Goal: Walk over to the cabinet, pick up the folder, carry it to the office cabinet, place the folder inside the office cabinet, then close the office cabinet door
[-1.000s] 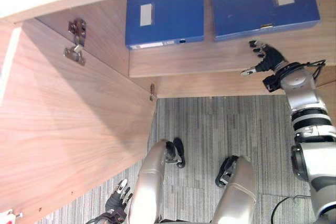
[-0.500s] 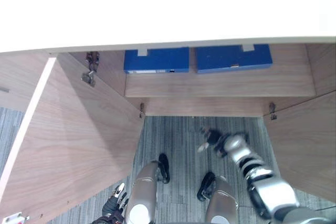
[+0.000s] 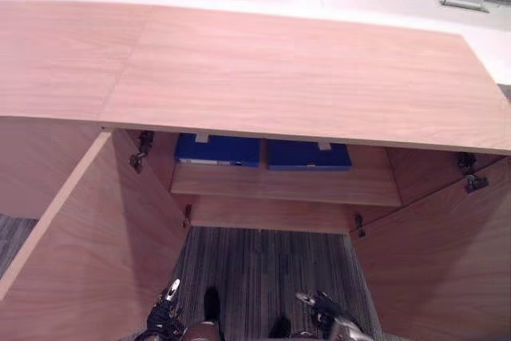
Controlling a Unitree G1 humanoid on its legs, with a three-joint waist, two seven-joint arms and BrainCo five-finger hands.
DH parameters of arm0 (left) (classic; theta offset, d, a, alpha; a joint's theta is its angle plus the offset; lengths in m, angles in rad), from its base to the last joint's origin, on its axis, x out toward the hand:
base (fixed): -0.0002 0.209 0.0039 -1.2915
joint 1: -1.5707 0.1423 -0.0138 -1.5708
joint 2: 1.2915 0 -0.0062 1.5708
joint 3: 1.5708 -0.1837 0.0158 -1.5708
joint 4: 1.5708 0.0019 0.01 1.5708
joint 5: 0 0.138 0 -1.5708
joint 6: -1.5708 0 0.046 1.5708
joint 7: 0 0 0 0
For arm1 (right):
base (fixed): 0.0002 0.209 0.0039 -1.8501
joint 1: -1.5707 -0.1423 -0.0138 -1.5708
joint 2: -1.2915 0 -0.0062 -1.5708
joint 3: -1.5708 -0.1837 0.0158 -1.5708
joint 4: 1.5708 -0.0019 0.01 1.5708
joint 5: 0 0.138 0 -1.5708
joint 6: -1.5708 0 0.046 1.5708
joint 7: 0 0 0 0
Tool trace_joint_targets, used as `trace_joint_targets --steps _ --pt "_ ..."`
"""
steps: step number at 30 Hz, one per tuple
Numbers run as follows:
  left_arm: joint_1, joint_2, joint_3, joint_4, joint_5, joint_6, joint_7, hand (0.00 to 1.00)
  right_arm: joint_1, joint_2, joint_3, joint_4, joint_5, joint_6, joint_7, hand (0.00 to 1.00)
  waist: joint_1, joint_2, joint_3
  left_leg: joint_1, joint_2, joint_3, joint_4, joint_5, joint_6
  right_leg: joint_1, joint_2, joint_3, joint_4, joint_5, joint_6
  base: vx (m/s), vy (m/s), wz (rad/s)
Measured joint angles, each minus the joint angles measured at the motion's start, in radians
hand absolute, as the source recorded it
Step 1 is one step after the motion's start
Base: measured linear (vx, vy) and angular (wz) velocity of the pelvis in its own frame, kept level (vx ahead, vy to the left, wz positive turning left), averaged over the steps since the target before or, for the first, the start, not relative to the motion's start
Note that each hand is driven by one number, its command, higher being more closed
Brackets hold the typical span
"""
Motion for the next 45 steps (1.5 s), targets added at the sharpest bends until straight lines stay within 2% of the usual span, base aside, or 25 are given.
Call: trace_joint_targets --steps 2,3,5,13,14,15,16,17,18,22,25,27,29,30,32,33,34,35,36,38,43,45 --pt "-0.014 -0.005 -0.014 0.007 0.025 -0.001 0.019 0.00 0.030 0.006 -0.066 -0.003 0.057 -0.002 -0.023 0.00 -0.011 -0.002 -0.006 0.031 -0.006 0.008 -0.001 -0.005 0.003 0.029 -0.003 0.014 -0.010 0.002 0.004 -0.03 0.021 -0.12" --pt "-0.019 -0.003 -0.024 0.026 0.036 -0.002 0.030 0.00 0.035 0.008 -0.088 -0.004 0.083 -0.004 -0.029 0.00 -0.025 0.000 -0.015 0.049 -0.009 0.015 -0.002 -0.007 0.005 0.046 -0.002 0.024 -0.023 0.005 0.005 -0.04 0.015 -0.16" --pt "-0.019 0.005 -0.037 0.057 0.049 -0.001 0.041 0.00 0.046 0.009 -0.090 0.002 0.095 -0.009 -0.032 0.00 -0.041 0.000 -0.028 0.069 -0.009 0.020 -0.002 -0.010 0.009 0.058 0.001 0.035 -0.034 0.005 0.004 -0.05 0.004 -0.15" --pt "-0.018 0.045 -0.086 0.126 0.112 0.007 0.059 0.00 0.076 -0.012 -0.070 0.043 0.095 -0.020 -0.032 0.00 -0.058 0.009 -0.053 0.131 -0.002 0.073 0.016 -0.040 0.011 0.098 0.014 0.107 -0.059 0.016 -0.001 -0.01 -0.001 -0.26" --pt "-0.017 0.051 -0.073 0.134 0.112 0.007 0.060 0.00 0.073 -0.013 -0.049 0.043 0.108 -0.027 -0.033 0.00 -0.051 0.005 -0.041 0.117 0.005 0.102 0.095 -0.086 0.007 0.095 0.016 0.145 -0.058 0.025 -0.005 -0.04 -0.023 -0.89" --pt "-0.013 0.051 -0.052 0.135 0.112 0.007 0.062 0.00 0.066 -0.015 -0.037 0.041 0.123 -0.035 -0.033 0.00 -0.041 0.002 -0.029 0.073 0.022 0.078 0.218 -0.144 0.012 0.083 0.021 0.192 -0.058 0.034 -0.010 -0.04 -0.043 -0.99" --pt "-0.011 0.047 -0.046 0.135 0.112 0.007 0.064 0.00 0.062 -0.021 -0.034 0.040 0.130 -0.039 -0.033 0.00 -0.041 0.007 -0.025 0.044 0.030 0.037 0.276 -0.169 0.023 0.076 0.025 0.214 -0.056 0.042 -0.013 -0.06 -0.054 -1.14" --pt "-0.001 0.038 -0.042 0.134 0.109 0.003 0.072 0.00 0.058 -0.032 -0.033 0.043 0.131 -0.044 -0.036 0.00 -0.031 0.019 -0.020 0.002 0.039 -0.075 0.348 -0.223 0.015 0.053 0.040 0.264 -0.063 0.058 -0.016 -0.05 0.000 -1.26" --pt "0.007 0.023 -0.033 0.133 0.092 -0.001 0.078 0.00 0.058 -0.046 -0.033 0.045 0.132 -0.046 -0.043 0.00 -0.024 0.043 -0.019 0.002 0.051 -0.151 0.357 -0.269 -0.020 0.038 0.059 0.302 -0.078 0.077 -0.014 -0.06 0.038 -1.20" --pt "0.011 0.031 -0.034 0.135 0.099 -0.003 0.079 0.00 0.073 -0.047 -0.032 0.049 0.131 -0.045 -0.053 0.00 -0.026 0.032 -0.019 0.026 0.044 -0.033 0.317 -0.275 -0.014 -0.003 0.055 0.414 -0.120 0.117 -0.023 -0.03 0.103 -0.95" --pt "0.009 0.027 -0.052 0.136 0.173 -0.002 0.077 0.00 0.074 -0.056 -0.032 0.049 0.128 -0.045 -0.053 0.00 -0.037 0.046 -0.011 0.074 0.042 0.047 0.287 -0.277 -0.003 -0.028 0.045 0.452 -0.091 0.130 -0.013 0.03 0.079 -0.67" --pt "0.007 0.022 -0.052 0.136 0.184 -0.002 0.077 0.00 0.074 -0.061 -0.029 0.048 0.126 -0.045 -0.052 0.00 -0.038 0.062 0.001 0.096 0.060 0.078 0.291 -0.283 -0.003 -0.038 0.052 0.385 -0.038 0.135 -0.023 0.05 0.006 -0.58" --pt "0.007 0.019 -0.052 0.136 0.219 -0.001 0.076 0.00 0.075 -0.069 0.007 0.042 0.119 -0.044 -0.050 0.00 -0.039 0.067 0.002 0.119 0.074 0.116 0.284 -0.285 0.000 -0.061 0.049 0.245 0.023 0.127 -0.059 0.03 -0.048 -0.49" --pt "0.007 0.017 -0.052 0.136 0.223 -0.001 0.075 0.00 0.076 -0.071 0.006 0.039 0.101 -0.043 -0.049 0.00 -0.038 0.070 0.004 0.136 0.077 0.140 0.266 -0.281 0.005 -0.066 0.022 0.120 0.076 0.072 -0.113 0.00 -0.058 -0.32" --pt "0.007 0.013 -0.052 0.134 0.223 0.000 0.076 0.00 0.086 -0.075 0.004 0.034 0.087 -0.039 -0.049 0.00 -0.035 0.075 0.005 0.161 0.075 0.165 0.254 -0.281 0.005 -0.065 -0.040 -0.010 0.192 0.003 -0.127 0.01 -0.046 -0.30" --pt "0.010 0.011 -0.053 0.133 0.221 0.000 0.075 0.00 0.093 -0.077 -0.003 0.034 0.087 -0.037 -0.046 0.00 -0.031 0.078 0.004 0.181 0.076 0.183 0.245 -0.280 0.001 -0.057 -0.093 -0.084 0.265 -0.022 -0.128 0.02 -0.029 -0.31" --pt "0.010 0.011 -0.053 0.133 0.221 0.000 0.076 0.00 0.093 -0.077 -0.006 0.034 0.087 -0.036 -0.045 0.00 -0.031 0.078 0.003 0.188 0.076 0.192 0.239 -0.278 -0.003 -0.052 -0.115 -0.111 0.286 -0.028 -0.119 0.04 -0.030 -0.46" --pt "0.010 0.012 -0.053 0.132 0.219 0.000 0.076 0.00 0.093 -0.077 -0.006 0.034 0.086 -0.035 -0.044 0.00 -0.027 0.074 0.005 0.208 0.070 0.210 0.228 -0.271 -0.018 -0.052 -0.130 -0.128 0.277 -0.027 -0.088 0.07 -0.083 -0.58" --pt "0.009 0.011 -0.057 0.134 0.222 0.002 0.076 0.00 0.091 -0.081 -0.003 0.035 0.086 -0.034 -0.042 0.00 -0.025 0.074 0.004 0.215 0.063 0.215 0.209 -0.264 -0.029 -0.049 -0.108 -0.119 0.242 -0.036 -0.058 0.07 -0.102 -0.59" --pt "0.006 -0.001 -0.057 0.134 0.230 0.007 0.076 0.00 0.084 -0.097 -0.005 0.047 0.089 -0.035 -0.040 0.00 -0.038 0.096 0.017 0.215 0.081 0.213 0.191 -0.250 -0.033 -0.046 -0.071 -0.112 0.210 -0.032 -0.059 0.03 -0.156 -0.28" --pt "0.006 -0.002 -0.056 0.134 0.212 0.010 0.077 0.00 0.075 -0.109 -0.007 0.082 0.094 -0.031 -0.041 0.00 -0.037 0.100 0.023 0.225 0.120 0.171 0.193 -0.249 -0.040 -0.010 -0.006 -0.110 0.147 -0.027 -0.069 0.00 -0.103 -0.06" --pt "-0.005 0.002 -0.047 0.126 0.195 0.008 0.078 0.00 0.057 -0.109 -0.003 0.082 0.112 -0.035 -0.043 0.00 -0.034 0.100 0.047 0.153 0.159 0.147 0.365 -0.301 -0.062 -0.010 0.006 -0.097 0.134 -0.026 -0.069 0.01 -0.027 -0.12"
